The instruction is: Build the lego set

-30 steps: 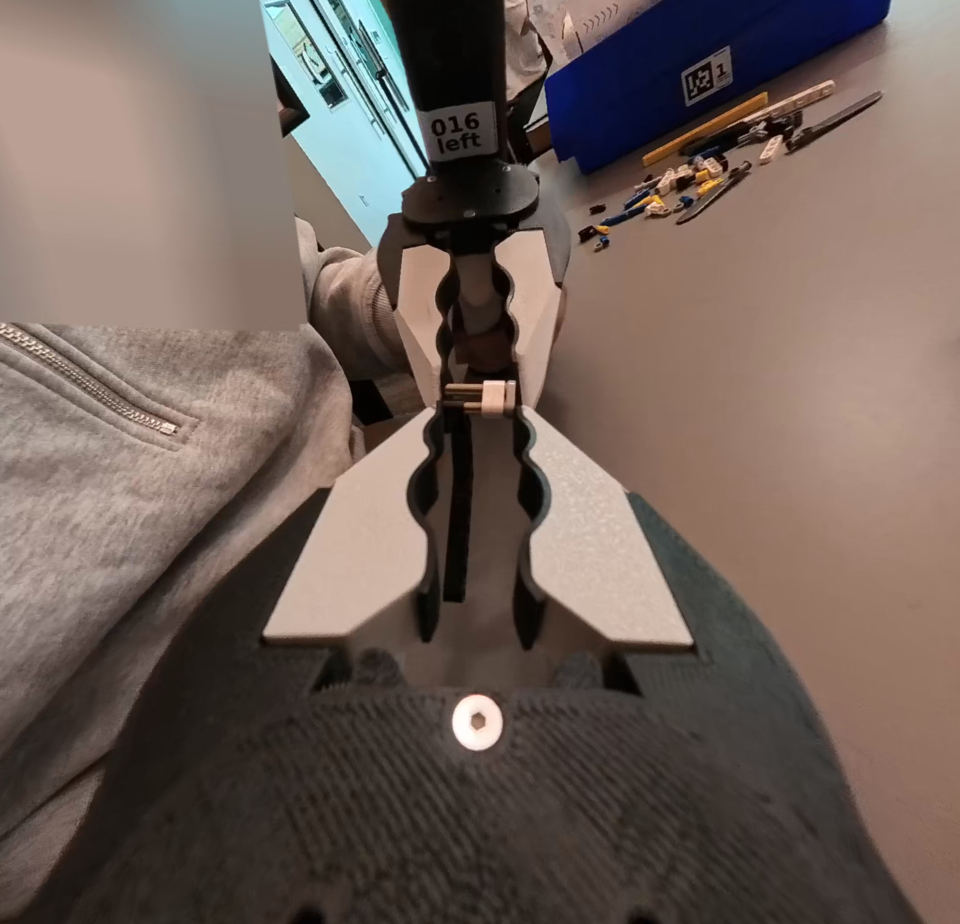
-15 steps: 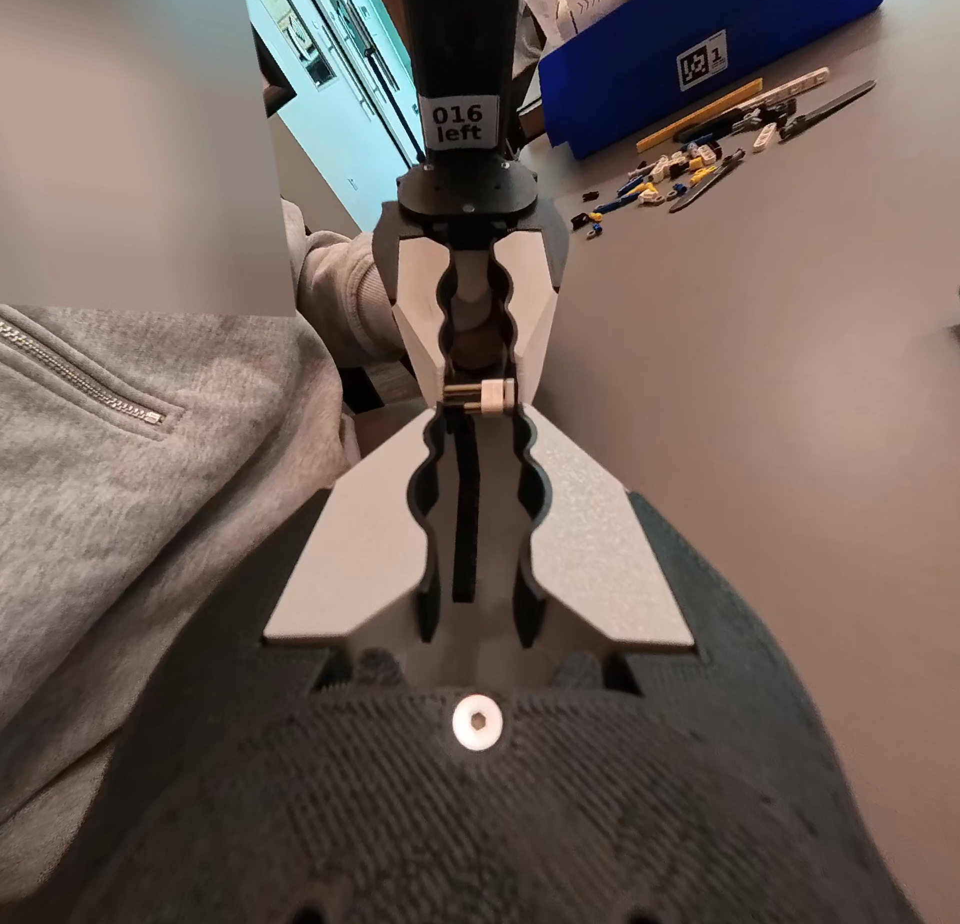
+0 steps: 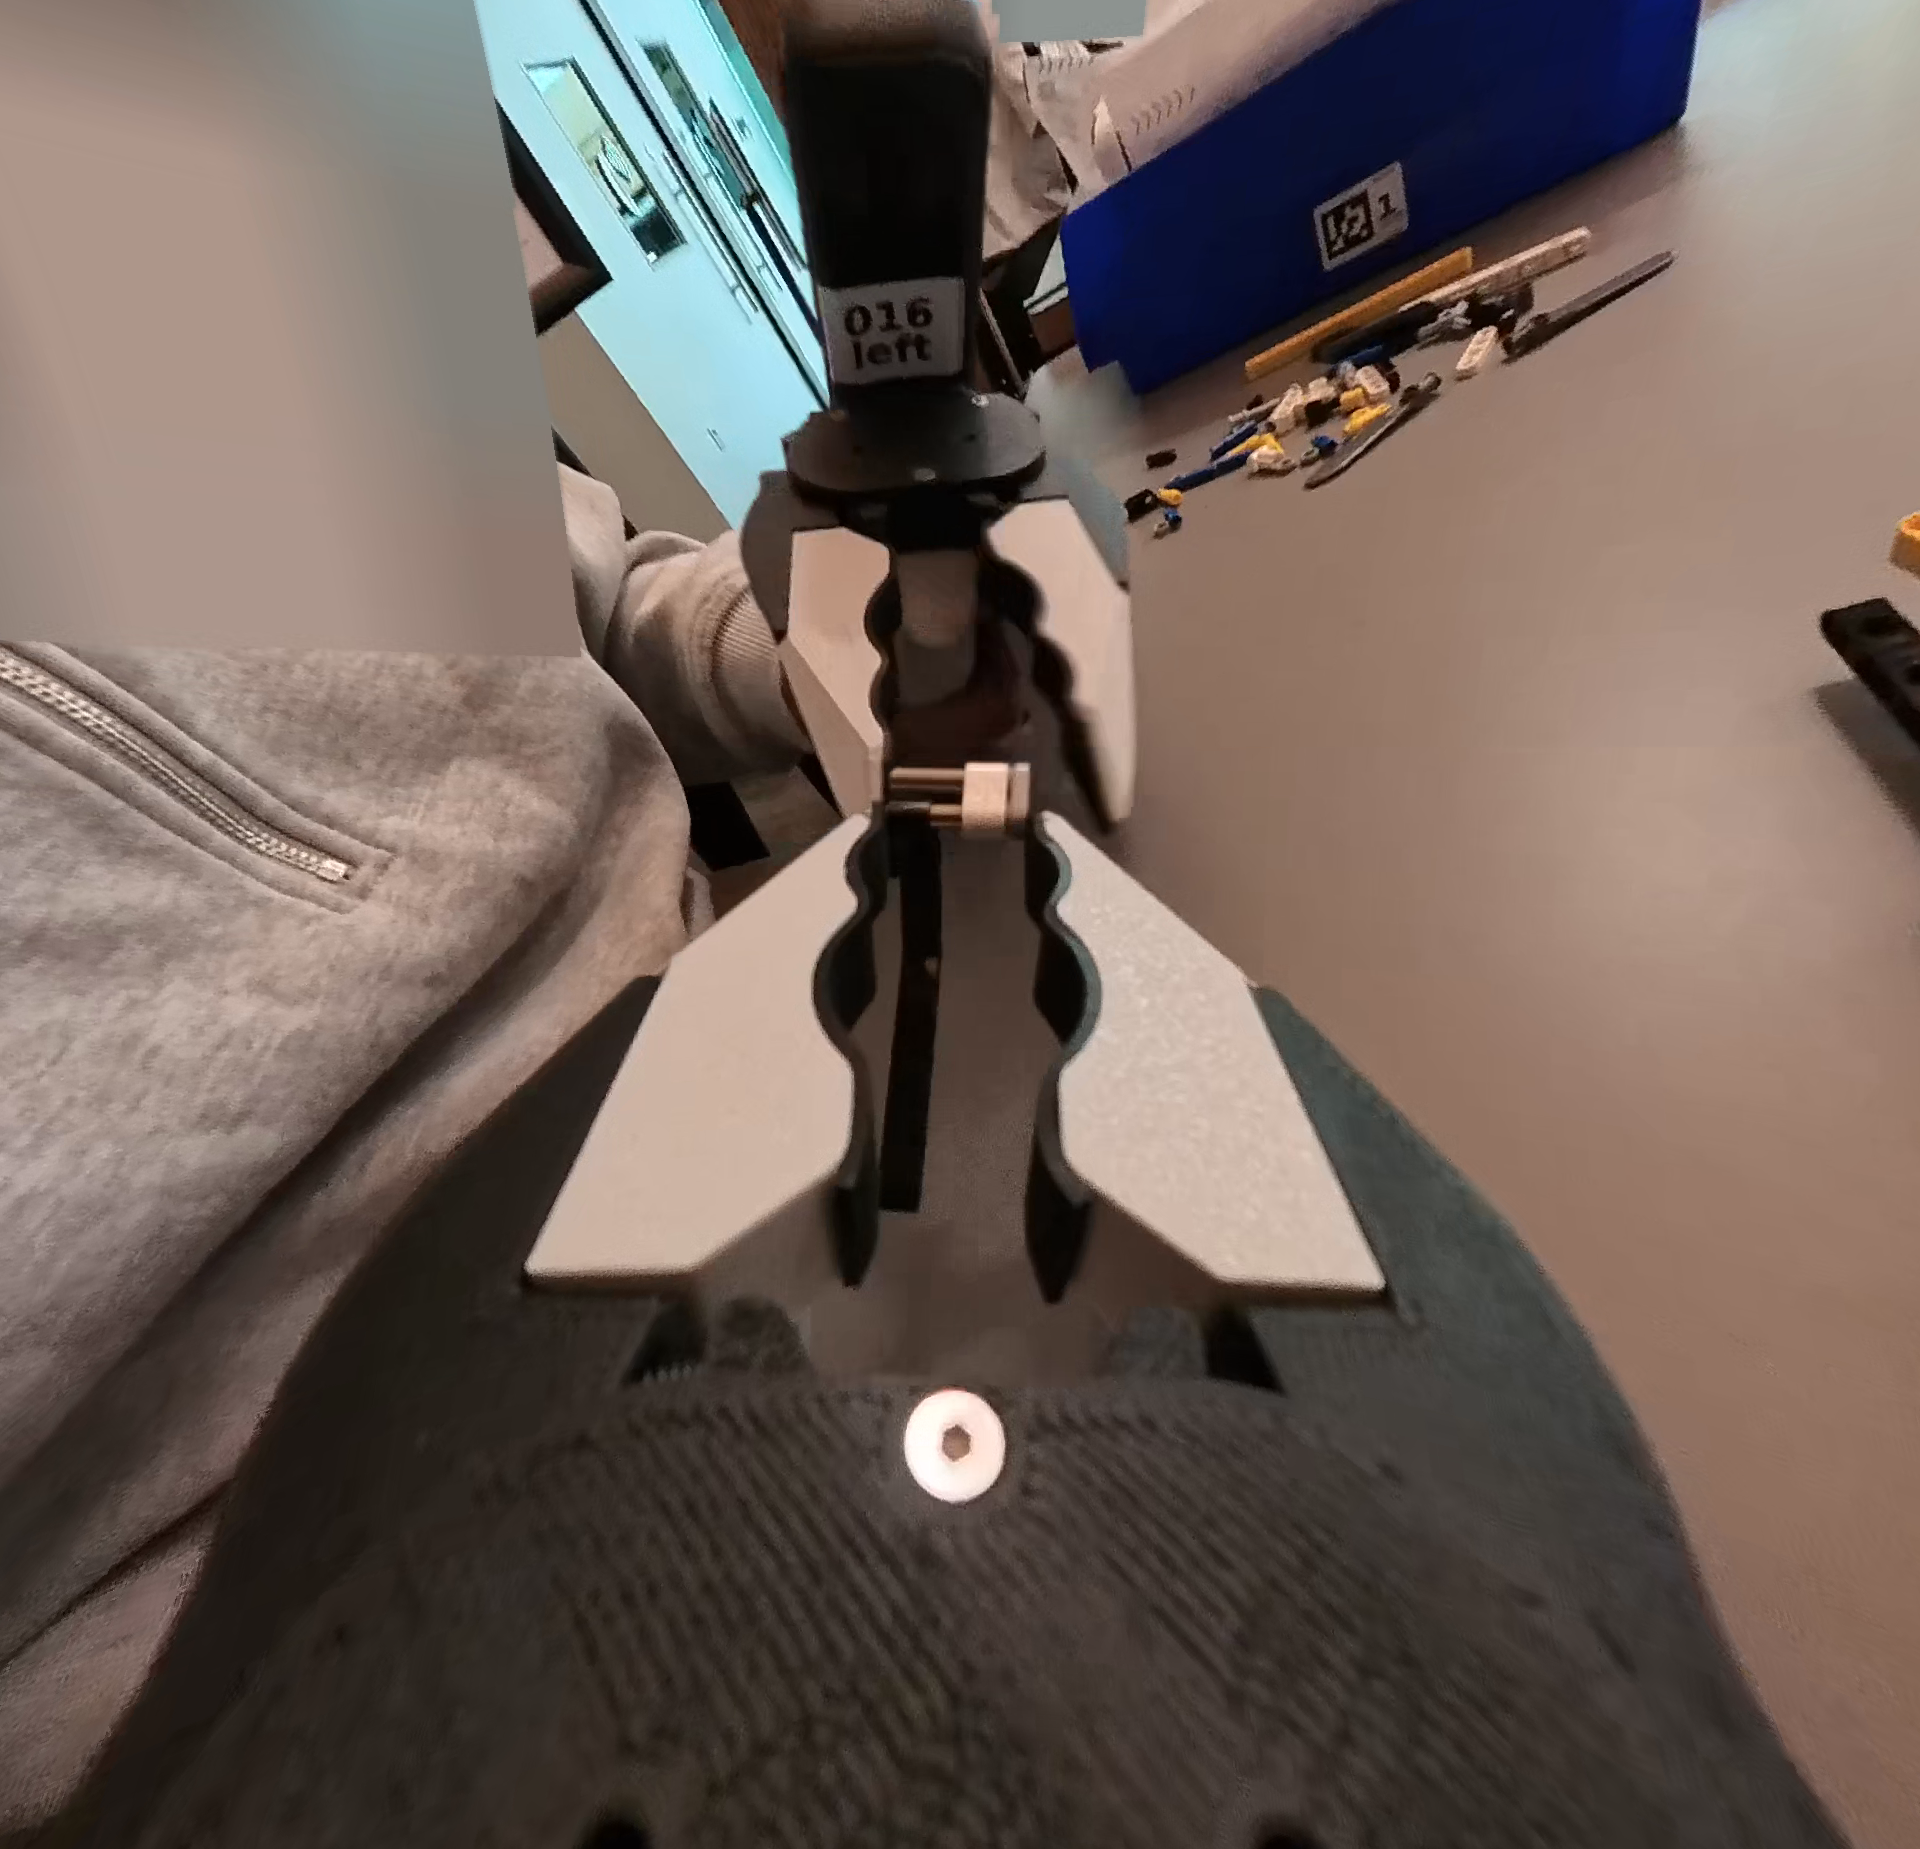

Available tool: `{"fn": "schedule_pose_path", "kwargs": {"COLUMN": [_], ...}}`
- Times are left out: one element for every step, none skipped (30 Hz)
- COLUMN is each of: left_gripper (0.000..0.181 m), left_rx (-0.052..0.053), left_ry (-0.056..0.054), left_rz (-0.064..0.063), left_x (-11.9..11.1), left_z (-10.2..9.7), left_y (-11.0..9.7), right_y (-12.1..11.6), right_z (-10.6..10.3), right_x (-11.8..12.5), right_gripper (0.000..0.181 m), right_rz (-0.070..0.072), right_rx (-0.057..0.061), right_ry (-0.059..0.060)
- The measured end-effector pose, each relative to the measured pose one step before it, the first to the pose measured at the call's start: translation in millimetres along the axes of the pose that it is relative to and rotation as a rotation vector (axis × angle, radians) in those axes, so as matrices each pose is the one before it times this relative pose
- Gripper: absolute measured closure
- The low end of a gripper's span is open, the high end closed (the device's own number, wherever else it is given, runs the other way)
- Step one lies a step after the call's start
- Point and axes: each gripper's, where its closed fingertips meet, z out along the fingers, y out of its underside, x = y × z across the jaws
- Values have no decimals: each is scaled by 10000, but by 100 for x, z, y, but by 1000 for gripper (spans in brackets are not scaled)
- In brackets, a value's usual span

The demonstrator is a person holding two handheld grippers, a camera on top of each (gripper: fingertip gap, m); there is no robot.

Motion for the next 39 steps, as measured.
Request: {"fn": "schedule_pose_path", "kwargs": {"left_gripper": [134, 126, 124, 125, 134, 142, 149, 153, 153, 153, 153, 153, 153, 153, 153, 154, 154, 154, 154, 154, 154, 154, 154, 154, 154, 154, 154, 154, 154, 154, 154, 154, 154, 154, 154, 154, 154, 154, 154], "left_rx": [179, 192, 210, 135, -3, 39, 7, -41, -31, -65, -50, 15, -3, -12, 32, 29, -16, -3, -3, -48, -85, -40, -23, -33, -11, -39, -6, 9, -12, -18, -21, -15, 5, -9, -16, -17, -17, -12, -1], "left_ry": [-136, -134, -95, -25, -11, -58, 15, 69, 61, 118, 115, 85, 65, 13, 2, 5, 27, 36, 43, 8, 8, -15, 0, 45, 2, -3, 8, 8, 18, -12, 4, 1, -7, 17, 45, -17, -15, 0, -7], "left_rz": [-69, 13, 128, 231, 280, 229, 110, -29, -26, -35, -57, -23, 19, 57, 78, 14, -42, -72, -78, -49, 10, 12, -22, -34, -12, 0, -39, -24, -29, -13, 3, -9, -4, -2, 8, 15, 16, 6, -1], "left_x": [-270, -198, -43, 167, 229, 166, 205, 179, 57, 60, 49, 49, 76, 51, 63, 16, 6, -11, 1, -28, 1, -11, 27, 81, 3, -14, -25, -8, 4, -27, 7, 7, -3, 25, 79, 0, 2, 23, 8], "left_z": [-93, -84, -73, -45, -27, -15, 42, 40, -2, -9, -34, -67, -37, -17, -36, -25, 4, -4, 9, 34, 45, 53, 47, 52, 21, 24, -13, -18, -6, -1, 17, 14, 1, 18, -1, 3, -9, 10, 12], "left_y": [-255, -280, -309, -208, -15, -51, -36, 11, 32, 130, 129, 16, -11, -29, -85, -79, 5, 15, 9, 87, 151, 90, 34, 25, 16, 83, 16, -23, -2, 26, 35, 26, -16, -5, 19, 24, 16, 14, 6], "right_y": [-189, -187, -130, 6, 25, -49, -66, -21, 29, 110, 125, 60, 7, -32, -79, -73, -45, -6, 13, -62, -186, -189, -10, 159, 156, 79, 26, -2, -7, 30, 60, 52, 60, 83, 66, 18, 20, 13, 17], "right_z": [31, 77, 119, 132, 77, -14, -67, -46, -14, 29, 64, 54, 19, -9, -16, -22, -15, -21, -38, -84, -146, -168, -112, -26, 30, 39, 19, 20, 4, 19, 2, 5, 34, 43, 52, 33, 5, 1, -2], "right_x": [-141, -159, -117, -39, 131, 211, 144, 31, -52, -36, -30, -51, -70, -72, -77, -62, -24, -11, 0, 30, 85, 72, 86, 89, -19, -101, -73, -79, -64, -37, -47, -88, -132, -55, 132, 77, -13, -14, -11], "right_gripper": [156, 156, 156, 156, 156, 156, 156, 156, 156, 156, 156, 156, 156, 156, 156, 156, 156, 156, 156, 155, 155, 155, 155, 154, 154, 155, 156, 159, 158, 157, 156, 153, 150, 151, 156, 157, 157, 157, 157], "right_rz": [39, 26, 52, 90, 97, 85, 57, 13, -23, -44, -53, -45, -13, 26, 44, 23, -11, -39, -86, -156, -221, -238, -207, -160, -92, -15, 19, 13, -8, -13, 5, 13, 17, 23, 5, -34, -36, -13, -12], "right_rx": [142, 142, 100, 5, -11, 31, 51, 23, -22, -74, -88, -48, -6, 27, 64, 64, 25, -1, -20, 13, 84, 80, -39, -136, -117, -45, -9, 3, 1, -20, -33, -27, -36, -56, -48, -23, -15, -12, -10], "right_ry": [-97, -103, -78, -47, 55, 99, 68, 18, -10, 13, 29, 3, -40, -64, -72, -52, -11, 16, 33, 75, 125, 132, 126, 119, 41, -37, -49, -59, -41, -22, -37, -63, -91, -34, 100, 80, 10, -2, -8]}}
